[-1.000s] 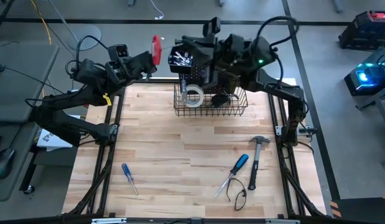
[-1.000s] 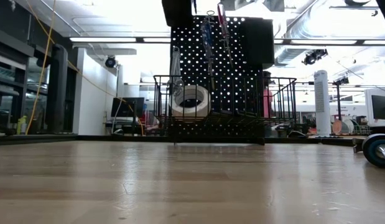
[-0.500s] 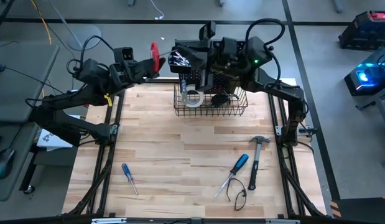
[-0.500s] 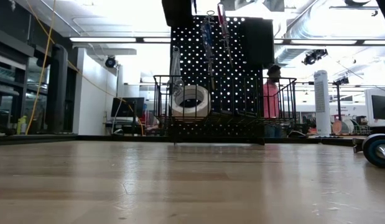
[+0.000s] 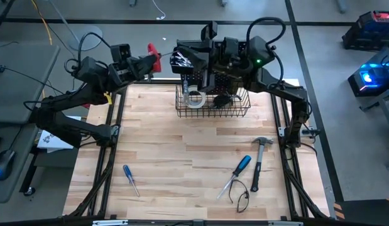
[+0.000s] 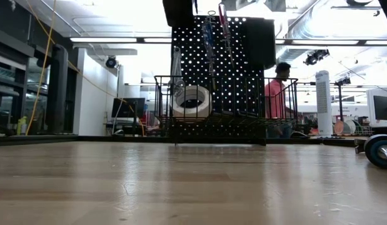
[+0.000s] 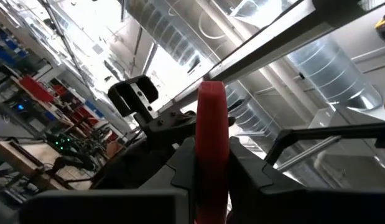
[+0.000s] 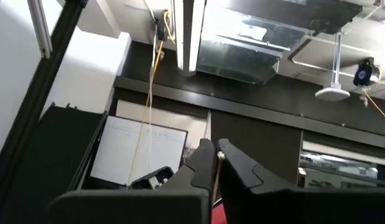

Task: Hang tools onto peg board
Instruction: Put the red allen wrench in the right black bin on the pegboard

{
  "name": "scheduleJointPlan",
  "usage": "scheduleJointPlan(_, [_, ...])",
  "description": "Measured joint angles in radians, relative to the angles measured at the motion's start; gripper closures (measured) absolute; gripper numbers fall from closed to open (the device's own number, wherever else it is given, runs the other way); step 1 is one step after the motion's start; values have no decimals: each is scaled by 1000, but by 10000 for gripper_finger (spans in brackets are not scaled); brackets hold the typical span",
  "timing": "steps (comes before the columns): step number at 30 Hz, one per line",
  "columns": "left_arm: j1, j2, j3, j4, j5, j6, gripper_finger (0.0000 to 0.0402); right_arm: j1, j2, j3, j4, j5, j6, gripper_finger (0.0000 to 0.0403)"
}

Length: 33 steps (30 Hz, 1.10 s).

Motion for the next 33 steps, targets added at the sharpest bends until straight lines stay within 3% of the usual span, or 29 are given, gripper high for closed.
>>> scheduleJointPlan(6, [28,-3,-2,-63,21,16,356,3,-18,-1,-112,76,-3,324])
scheduleJointPlan(11, [80,-53,-2,-256,47,99,356,3,-100,-1,-361,236,-41,240])
scheduleJointPlan(14, [110,-84,-2,-404,81,172,356,5,-152,-1,-519,275,-80,212])
scheduleJointPlan(18, [150,-111,22,-687,157,307,356,6,-216,0,-752,279,-32,205])
scheduleJointPlan(23, [145,-37,103,-1058,186,488,356,3,-224,1,-1026,219,115,204])
scheduleJointPlan(28, [103,64,185,-1135,182,628,356,13,-164,-1,-1203,134,165,204])
scheduleJointPlan(33, [47,156,305,-1157,174,762,356,21,-108,-1,-1197,96,166,204])
